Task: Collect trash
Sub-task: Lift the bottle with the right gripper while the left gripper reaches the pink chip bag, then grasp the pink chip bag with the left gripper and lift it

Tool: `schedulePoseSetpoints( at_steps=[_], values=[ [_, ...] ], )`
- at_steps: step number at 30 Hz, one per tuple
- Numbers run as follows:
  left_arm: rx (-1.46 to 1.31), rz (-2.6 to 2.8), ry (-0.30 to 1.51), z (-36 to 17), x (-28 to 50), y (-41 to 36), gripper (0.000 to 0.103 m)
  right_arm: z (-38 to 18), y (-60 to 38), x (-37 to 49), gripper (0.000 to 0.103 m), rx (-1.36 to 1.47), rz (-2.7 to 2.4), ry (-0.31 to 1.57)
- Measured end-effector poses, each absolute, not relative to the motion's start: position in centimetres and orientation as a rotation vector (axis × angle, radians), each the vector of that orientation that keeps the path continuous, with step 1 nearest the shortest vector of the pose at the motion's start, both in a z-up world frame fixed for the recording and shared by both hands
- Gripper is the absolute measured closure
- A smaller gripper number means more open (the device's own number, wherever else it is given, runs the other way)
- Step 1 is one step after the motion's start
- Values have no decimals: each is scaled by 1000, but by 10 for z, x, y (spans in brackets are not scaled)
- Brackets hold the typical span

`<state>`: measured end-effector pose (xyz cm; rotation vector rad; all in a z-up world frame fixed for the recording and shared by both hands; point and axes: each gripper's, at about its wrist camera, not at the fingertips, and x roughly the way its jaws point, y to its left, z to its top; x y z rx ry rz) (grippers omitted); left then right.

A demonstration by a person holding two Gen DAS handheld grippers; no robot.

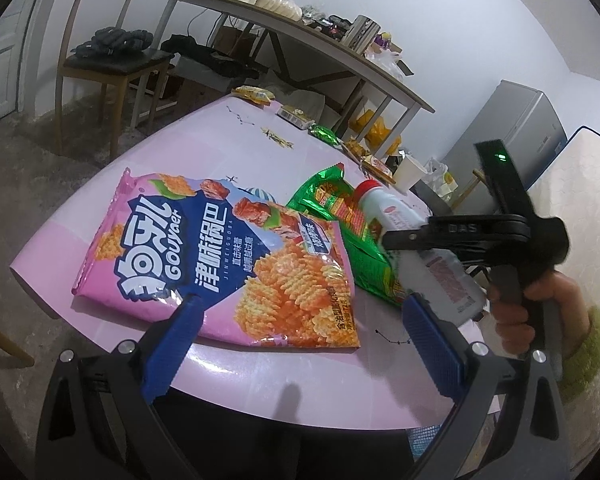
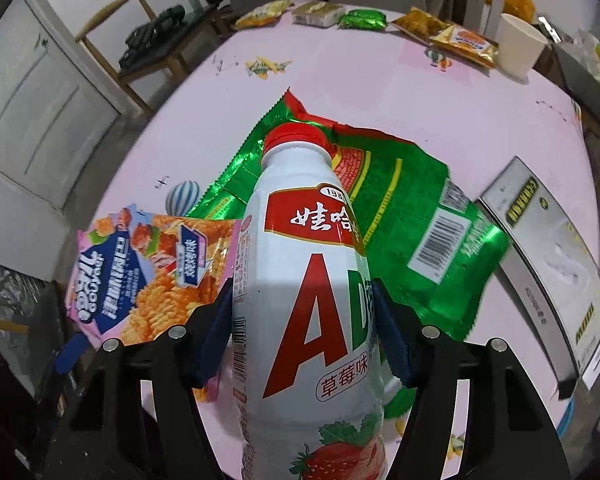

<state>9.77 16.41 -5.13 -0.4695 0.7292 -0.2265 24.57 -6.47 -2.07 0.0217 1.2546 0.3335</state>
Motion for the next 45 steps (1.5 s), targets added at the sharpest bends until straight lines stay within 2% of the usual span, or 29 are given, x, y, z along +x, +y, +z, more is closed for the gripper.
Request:
schedulePoseSetpoints(
  at_steps=[7,11,16,18,23,29,32,45],
  values=[
    [-482,-219,695,-46,91,169,6,-4,-82,228,42,124,346,1221],
    [-498,-184,594,-33,74,197,6,8,-88,218,42,166,350,1181],
    [-523,-99,557,-33,64,240,7,20,-86,205,42,202,394,1131],
    [-525,-82,575,-35,68,249,13,18,-79,204,42,205,421,1133],
    [-605,-64,651,-49,88,270,20,4,-55,205,42,197,468,1163],
    [-704,-106,823,-77,119,280,42,-18,-27,207,42,149,491,1200],
    [-771,-156,848,-84,120,281,48,-27,-19,208,42,129,493,1224],
    [-952,-291,828,-85,116,277,53,-42,-6,209,42,112,499,1244]
  ],
)
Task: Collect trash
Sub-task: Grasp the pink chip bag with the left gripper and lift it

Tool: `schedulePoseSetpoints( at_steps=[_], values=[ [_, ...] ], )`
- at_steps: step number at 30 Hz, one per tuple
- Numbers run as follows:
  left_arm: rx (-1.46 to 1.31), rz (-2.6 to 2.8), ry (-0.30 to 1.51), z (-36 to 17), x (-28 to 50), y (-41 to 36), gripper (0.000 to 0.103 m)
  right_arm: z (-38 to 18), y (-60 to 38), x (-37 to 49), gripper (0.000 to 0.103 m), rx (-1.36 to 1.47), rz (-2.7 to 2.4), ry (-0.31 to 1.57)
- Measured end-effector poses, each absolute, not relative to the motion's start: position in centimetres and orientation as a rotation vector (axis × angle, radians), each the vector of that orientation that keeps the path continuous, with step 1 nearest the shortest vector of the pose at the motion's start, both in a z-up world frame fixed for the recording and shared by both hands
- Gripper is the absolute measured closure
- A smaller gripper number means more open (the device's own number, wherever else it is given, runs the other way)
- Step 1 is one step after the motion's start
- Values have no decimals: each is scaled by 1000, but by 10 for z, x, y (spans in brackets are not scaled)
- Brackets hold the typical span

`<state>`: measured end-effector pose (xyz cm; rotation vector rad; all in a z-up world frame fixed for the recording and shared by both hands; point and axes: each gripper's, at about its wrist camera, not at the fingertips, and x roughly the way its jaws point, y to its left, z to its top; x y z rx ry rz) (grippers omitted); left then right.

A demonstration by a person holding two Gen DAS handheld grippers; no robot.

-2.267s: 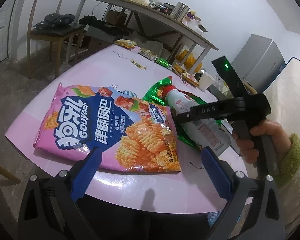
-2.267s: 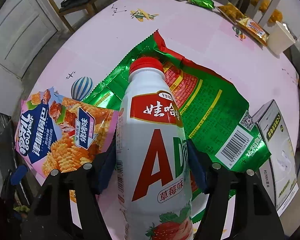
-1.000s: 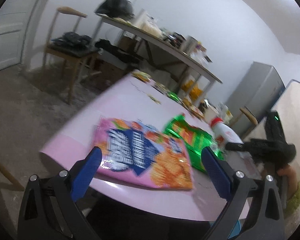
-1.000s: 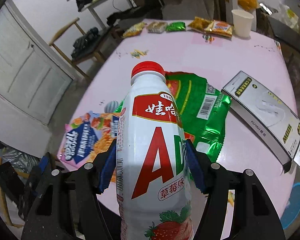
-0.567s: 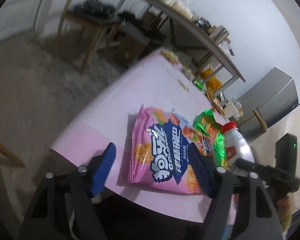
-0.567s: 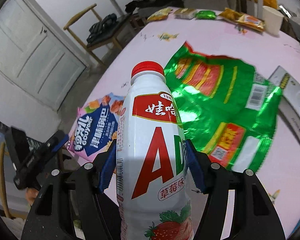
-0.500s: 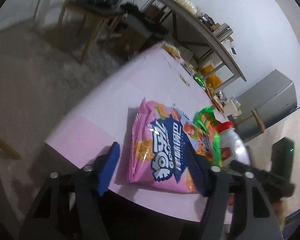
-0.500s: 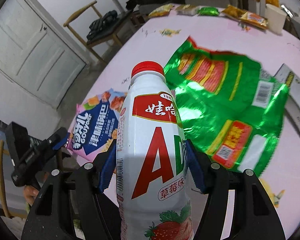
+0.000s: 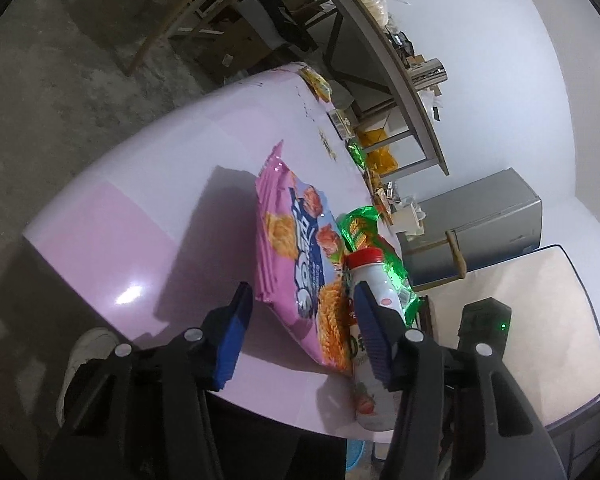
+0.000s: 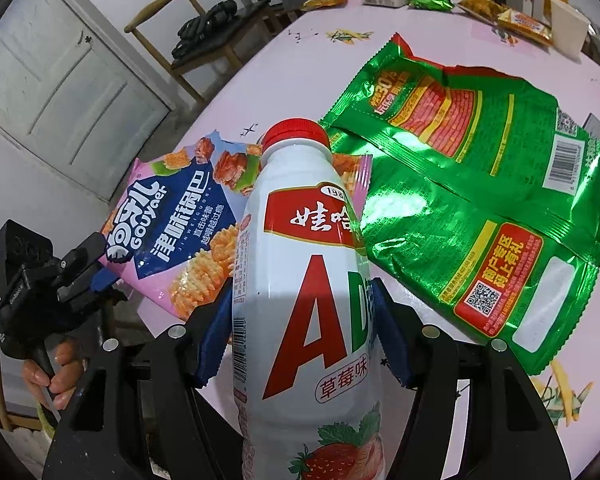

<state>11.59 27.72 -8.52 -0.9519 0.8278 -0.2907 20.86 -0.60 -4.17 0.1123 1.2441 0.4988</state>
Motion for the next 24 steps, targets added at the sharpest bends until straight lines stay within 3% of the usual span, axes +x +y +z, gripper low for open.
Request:
schedulePoseSetpoints(
  at_steps=[7,17,24],
  values=[
    [-860,-247,842,-84,127,248,60,-44,-10,206,42,129,501,1241],
    [-770,-198,788,-83,132,229,89,-47,-26,200,42,170,501,1228],
    [-803,-207,759,-83,130,234,97,-49,-43,195,42,262,509,1199]
  ],
)
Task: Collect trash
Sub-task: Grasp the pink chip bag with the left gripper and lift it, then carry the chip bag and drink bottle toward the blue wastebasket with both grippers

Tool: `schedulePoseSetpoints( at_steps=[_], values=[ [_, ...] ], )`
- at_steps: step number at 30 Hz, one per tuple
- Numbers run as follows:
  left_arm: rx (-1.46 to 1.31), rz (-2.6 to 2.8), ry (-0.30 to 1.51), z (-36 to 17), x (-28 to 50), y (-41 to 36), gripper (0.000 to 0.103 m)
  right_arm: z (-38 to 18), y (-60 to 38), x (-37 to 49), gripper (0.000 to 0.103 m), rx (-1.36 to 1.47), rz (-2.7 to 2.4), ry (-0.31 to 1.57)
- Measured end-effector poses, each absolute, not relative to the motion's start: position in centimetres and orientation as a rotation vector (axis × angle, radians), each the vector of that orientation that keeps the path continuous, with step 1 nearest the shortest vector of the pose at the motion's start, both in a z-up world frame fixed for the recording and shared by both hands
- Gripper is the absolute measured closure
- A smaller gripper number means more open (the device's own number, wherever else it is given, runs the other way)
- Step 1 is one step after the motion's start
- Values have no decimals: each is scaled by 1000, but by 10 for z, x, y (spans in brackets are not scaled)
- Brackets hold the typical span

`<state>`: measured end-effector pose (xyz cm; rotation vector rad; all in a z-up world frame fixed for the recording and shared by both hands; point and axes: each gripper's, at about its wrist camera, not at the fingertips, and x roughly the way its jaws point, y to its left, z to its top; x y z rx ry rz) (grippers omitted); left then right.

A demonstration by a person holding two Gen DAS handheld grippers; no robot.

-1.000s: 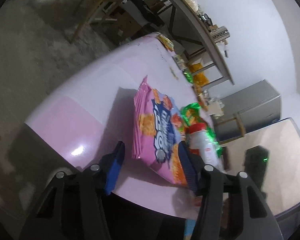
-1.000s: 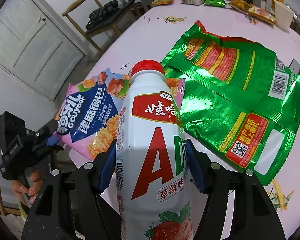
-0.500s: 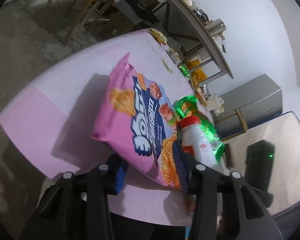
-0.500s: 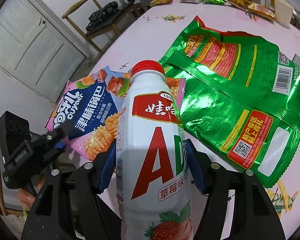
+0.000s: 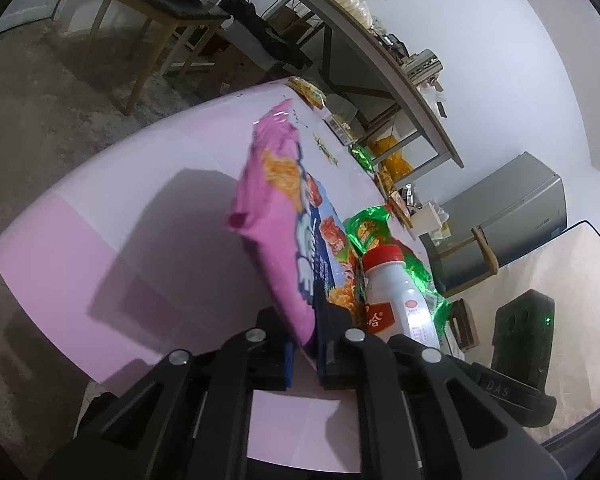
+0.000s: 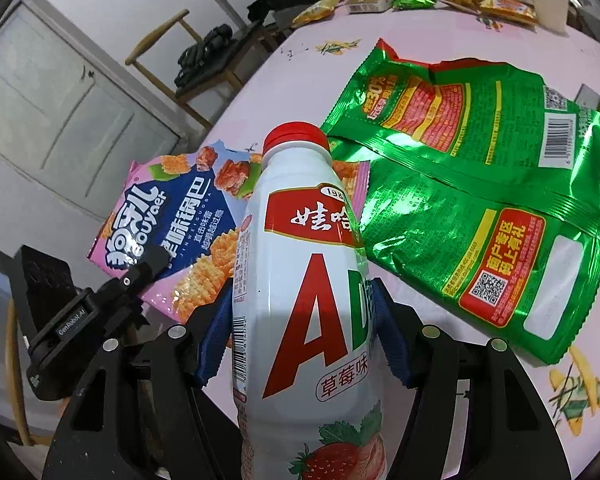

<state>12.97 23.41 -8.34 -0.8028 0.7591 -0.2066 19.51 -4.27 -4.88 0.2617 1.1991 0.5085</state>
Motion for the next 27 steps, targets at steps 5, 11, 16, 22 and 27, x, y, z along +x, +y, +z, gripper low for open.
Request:
schedulePoseSetpoints(
  at_steps=[5,11,16,22,27],
  values=[
    [-850,-239,716,-77,123,241,101,-44,-55,190,42,292,509,1180],
    [-877,-267,682,-64,117,245,102,-30,-73,183,42,360,523,1145],
    [-872,-284,644,-48,110,246,102,-19,-95,177,42,422,525,1106],
    [-869,-310,598,-30,103,250,102,-4,-117,166,42,462,522,1061],
    [-858,-332,561,-16,97,249,102,10,-117,163,42,480,510,1028]
  ],
)
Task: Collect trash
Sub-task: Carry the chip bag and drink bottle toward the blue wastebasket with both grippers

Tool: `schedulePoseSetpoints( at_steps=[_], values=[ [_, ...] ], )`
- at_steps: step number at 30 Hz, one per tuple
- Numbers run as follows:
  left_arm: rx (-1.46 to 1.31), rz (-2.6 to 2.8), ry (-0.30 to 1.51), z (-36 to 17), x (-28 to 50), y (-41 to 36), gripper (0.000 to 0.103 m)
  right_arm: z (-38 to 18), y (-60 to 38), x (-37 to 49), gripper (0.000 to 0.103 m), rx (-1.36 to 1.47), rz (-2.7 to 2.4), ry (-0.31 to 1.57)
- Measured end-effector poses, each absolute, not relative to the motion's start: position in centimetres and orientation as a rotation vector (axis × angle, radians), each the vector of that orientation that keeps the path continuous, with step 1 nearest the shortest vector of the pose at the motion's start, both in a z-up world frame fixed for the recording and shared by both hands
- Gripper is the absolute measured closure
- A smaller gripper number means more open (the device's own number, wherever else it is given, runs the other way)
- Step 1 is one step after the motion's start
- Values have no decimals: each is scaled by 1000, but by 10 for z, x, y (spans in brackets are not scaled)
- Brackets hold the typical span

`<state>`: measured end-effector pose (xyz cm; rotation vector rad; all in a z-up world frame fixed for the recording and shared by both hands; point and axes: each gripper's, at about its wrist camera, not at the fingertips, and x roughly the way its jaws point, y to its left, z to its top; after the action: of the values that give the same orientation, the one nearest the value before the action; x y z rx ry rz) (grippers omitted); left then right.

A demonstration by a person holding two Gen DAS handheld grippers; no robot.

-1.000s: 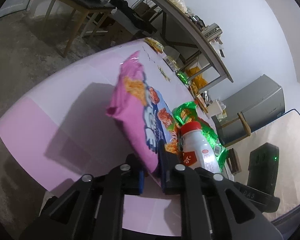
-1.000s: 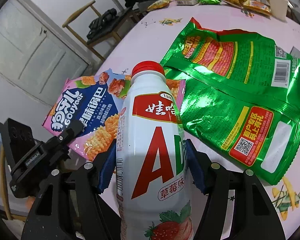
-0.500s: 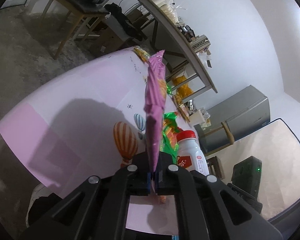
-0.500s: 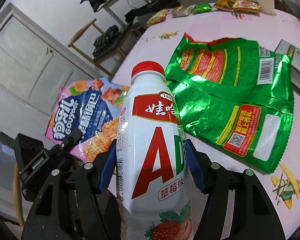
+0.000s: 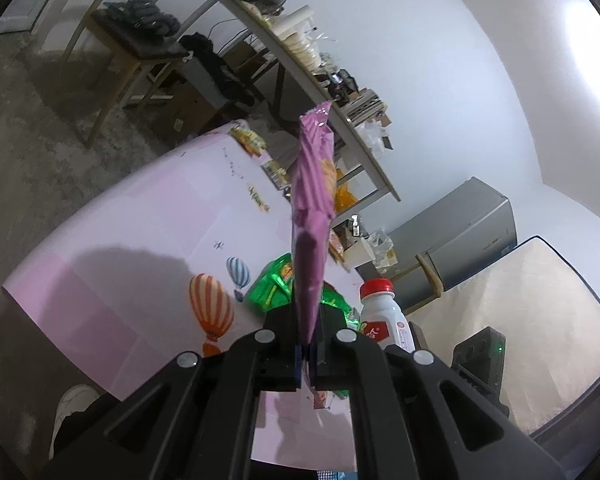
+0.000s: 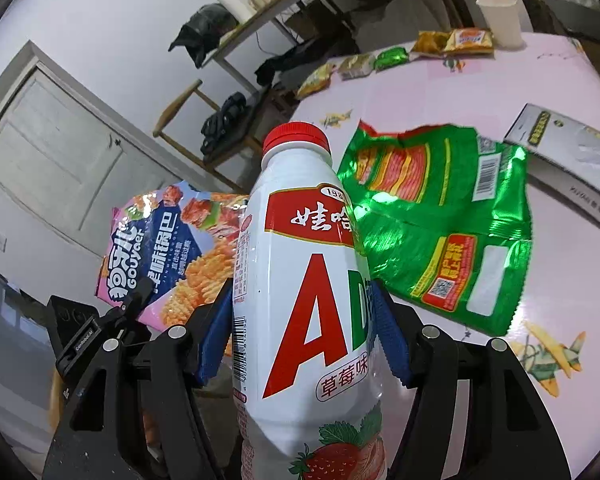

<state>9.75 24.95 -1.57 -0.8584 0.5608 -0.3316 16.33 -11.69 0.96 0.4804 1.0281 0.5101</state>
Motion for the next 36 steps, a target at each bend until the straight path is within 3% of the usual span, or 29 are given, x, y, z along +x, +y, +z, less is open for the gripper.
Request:
schedulePoseSetpoints(
  at_steps=[36],
  values=[
    [-881,-451,563,-7,105,240,102,30,-136,149,42,545,453,961]
  ],
)
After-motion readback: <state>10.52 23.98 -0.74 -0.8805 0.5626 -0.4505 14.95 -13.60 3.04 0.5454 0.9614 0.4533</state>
